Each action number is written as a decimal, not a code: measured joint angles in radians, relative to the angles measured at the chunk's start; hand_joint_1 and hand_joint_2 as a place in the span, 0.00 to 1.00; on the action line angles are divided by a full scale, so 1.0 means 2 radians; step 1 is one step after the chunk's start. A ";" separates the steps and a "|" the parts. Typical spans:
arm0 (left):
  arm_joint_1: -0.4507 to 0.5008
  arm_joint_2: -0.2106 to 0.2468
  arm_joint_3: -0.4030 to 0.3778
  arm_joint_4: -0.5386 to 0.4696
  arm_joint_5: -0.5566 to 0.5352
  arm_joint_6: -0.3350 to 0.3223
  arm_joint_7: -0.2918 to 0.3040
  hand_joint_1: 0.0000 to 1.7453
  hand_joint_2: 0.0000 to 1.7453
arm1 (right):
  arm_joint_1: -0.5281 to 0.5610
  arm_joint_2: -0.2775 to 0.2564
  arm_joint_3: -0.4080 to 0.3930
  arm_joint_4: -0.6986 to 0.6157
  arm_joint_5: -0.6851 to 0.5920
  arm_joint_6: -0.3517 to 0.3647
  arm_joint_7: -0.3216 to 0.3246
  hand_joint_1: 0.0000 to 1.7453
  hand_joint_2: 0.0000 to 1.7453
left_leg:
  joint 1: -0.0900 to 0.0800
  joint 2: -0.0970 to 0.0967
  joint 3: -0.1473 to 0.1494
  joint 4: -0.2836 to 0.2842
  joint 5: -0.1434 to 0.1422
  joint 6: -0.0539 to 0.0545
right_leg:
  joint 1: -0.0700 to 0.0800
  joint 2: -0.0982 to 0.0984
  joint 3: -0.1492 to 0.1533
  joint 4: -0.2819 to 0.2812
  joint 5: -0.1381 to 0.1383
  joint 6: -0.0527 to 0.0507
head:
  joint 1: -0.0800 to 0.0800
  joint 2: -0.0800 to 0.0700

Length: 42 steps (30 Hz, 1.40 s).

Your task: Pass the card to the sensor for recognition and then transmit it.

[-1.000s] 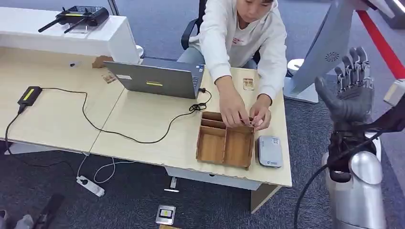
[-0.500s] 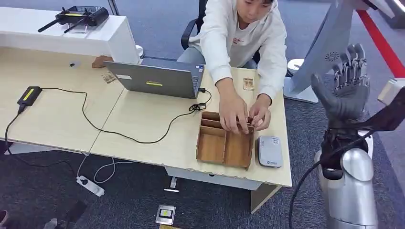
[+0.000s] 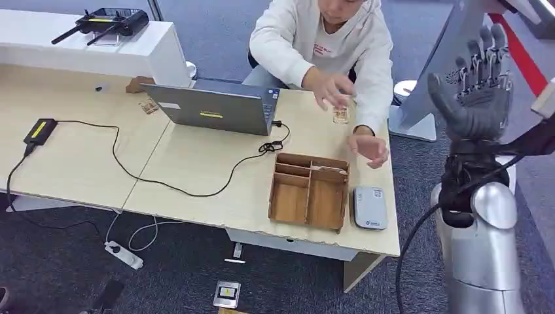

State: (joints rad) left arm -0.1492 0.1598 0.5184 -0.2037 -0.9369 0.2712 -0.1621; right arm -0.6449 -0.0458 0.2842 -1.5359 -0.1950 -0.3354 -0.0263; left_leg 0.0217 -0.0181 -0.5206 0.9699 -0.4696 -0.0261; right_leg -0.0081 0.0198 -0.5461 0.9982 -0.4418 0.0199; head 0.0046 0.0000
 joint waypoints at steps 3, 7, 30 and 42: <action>0.000 -0.007 0.001 0.003 -0.006 0.000 -0.004 0.00 0.00 | -0.004 0.000 0.005 -0.020 -0.013 -0.020 0.024 0.00 1.00 | 0.000 0.000 0.000 0.000 0.000 0.000 | 0.000 0.000 0.000 0.000 0.000 0.000 | 0.000 0.000; 0.000 -0.013 0.002 0.005 -0.014 -0.001 -0.005 0.00 0.00 | -0.006 -0.007 0.010 -0.043 -0.022 -0.031 0.042 0.00 1.00 | 0.000 0.000 0.000 0.000 0.000 0.000 | 0.000 0.000 0.000 0.000 0.000 0.000 | 0.000 0.000; -0.004 -0.025 0.017 0.011 0.026 -0.016 -0.025 0.00 0.00 | 0.004 -0.031 0.020 -0.059 -0.033 -0.019 0.037 0.00 1.00 | 0.000 0.000 0.000 0.000 0.000 0.000 | 0.000 0.000 0.000 0.000 0.000 0.000 | 0.000 0.000; -0.003 -0.030 0.040 0.012 0.037 0.005 -0.021 0.00 0.00 | 0.039 -0.043 0.019 -0.063 -0.017 -0.009 0.029 0.00 1.00 | 0.000 0.000 0.000 0.000 0.000 0.000 | 0.000 0.000 0.000 0.000 0.000 0.000 | 0.000 0.000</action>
State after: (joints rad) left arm -0.1562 0.1003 0.5989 -0.1804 -0.8633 0.2812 -0.2049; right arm -0.5677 -0.1312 0.3223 -1.6617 -0.2285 -0.3529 0.0324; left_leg 0.0218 -0.0180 -0.5202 0.9699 -0.4696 -0.0260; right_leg -0.0081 0.0198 -0.5463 0.9981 -0.4419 0.0199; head 0.0046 0.0000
